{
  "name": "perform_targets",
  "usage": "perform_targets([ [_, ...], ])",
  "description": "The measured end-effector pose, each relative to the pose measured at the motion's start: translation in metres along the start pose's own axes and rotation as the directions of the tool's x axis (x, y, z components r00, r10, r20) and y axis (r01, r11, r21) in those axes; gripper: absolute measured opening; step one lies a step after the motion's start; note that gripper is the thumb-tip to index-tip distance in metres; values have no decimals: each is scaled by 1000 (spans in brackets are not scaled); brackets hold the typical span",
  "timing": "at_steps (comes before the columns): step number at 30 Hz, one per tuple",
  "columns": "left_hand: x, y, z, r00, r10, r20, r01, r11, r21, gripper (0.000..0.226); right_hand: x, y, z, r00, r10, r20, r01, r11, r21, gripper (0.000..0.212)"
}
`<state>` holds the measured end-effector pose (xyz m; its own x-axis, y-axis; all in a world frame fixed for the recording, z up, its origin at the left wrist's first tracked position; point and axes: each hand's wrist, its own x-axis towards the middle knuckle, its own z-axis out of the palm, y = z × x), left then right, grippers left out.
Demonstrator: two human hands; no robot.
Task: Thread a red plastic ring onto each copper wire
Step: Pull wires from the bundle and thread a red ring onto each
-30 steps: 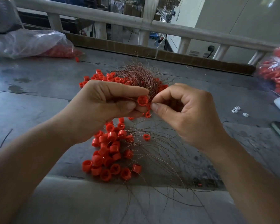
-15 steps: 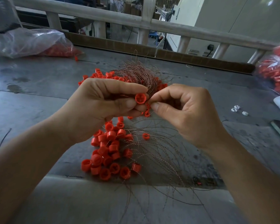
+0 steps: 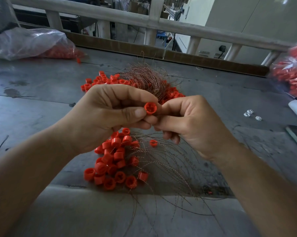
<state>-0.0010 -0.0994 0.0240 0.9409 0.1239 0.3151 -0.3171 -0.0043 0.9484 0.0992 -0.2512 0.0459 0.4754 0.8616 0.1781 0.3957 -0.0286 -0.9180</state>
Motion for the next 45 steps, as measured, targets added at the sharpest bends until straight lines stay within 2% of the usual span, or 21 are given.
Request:
perform_targets([
  [4, 0, -1, 1, 1000, -5, 8, 5, 999, -36, 36, 1, 1, 1, 999, 42, 1, -42, 992, 118, 10],
  [8, 0, -1, 1, 999, -15, -29, 14, 1000, -25, 41, 4, 1, -8, 998, 65, -3, -64, 988, 144, 25],
  [10, 0, -2, 0, 999, -19, -31, 18, 1000, -24, 40, 9, 6, -22, 992, 47, -116, -42, 998, 46, 18],
  [12, -1, -2, 0, 999, -24, -31, 23, 999, -45, 38, 16, 21, -41, 940, 3, -342, -73, 978, -193, 6],
  [14, -1, -1, 0, 999, -28, -39, 26, 998, -51, 39, 23, 42, -58, 877, -45, -479, -227, 839, -494, 9],
  [15, -1, -2, 0, 999, -31, -42, 29, 998, -48, 39, 24, 51, -64, 864, -29, -504, -301, 772, -560, 8],
  [17, -1, -1, 1, 999, -34, -43, 32, 998, -52, 34, 27, 69, -72, 857, 39, -513, -386, 708, -592, 13],
  [21, 0, 1, 2, 998, -37, -47, 34, 998, -60, 26, 34, 81, -75, 871, 114, -479, -425, 664, -615, 18],
  [25, 0, 2, 4, 997, -52, -48, 43, 984, -175, 23, 37, 86, -75, 875, 96, -474, -423, 625, -656, 13],
  [29, 0, 3, 5, 996, -65, -56, 55, 984, -167, 21, 36, 88, -74, 890, 63, -452, -390, 619, -682, 9],
  [31, 0, 3, 5, 996, -73, -59, 64, 988, -143, 21, 36, 84, -77, 879, 41, -475, -366, 696, -617, 13],
  [33, 0, 3, 5, 994, -81, -67, 72, 989, -128, 25, 35, 73, -75, 865, 68, -497, -291, 876, -386, 18],
  [35, 0, 2, 5, 993, -90, -73, 80, 989, -126, 25, 32, 56, -66, 884, 74, -461, -170, 971, -169, 23],
  [39, 0, 2, 6, 991, -108, -80, 99, 989, -114, 23, 23, 30, -37, 967, -8, -254, 6, 1000, -6, 25],
  [42, 1, 1, 6, 988, -115, -103, 107, 991, -82, 23, 17, 20, -18, 986, -27, -164, 41, 996, 84, 6],
  [45, 2, -1, 7, 983, -128, -129, 122, 991, -53, 26, 15, 18, -8, 992, -39, -118, 59, 984, 168, 12],
])
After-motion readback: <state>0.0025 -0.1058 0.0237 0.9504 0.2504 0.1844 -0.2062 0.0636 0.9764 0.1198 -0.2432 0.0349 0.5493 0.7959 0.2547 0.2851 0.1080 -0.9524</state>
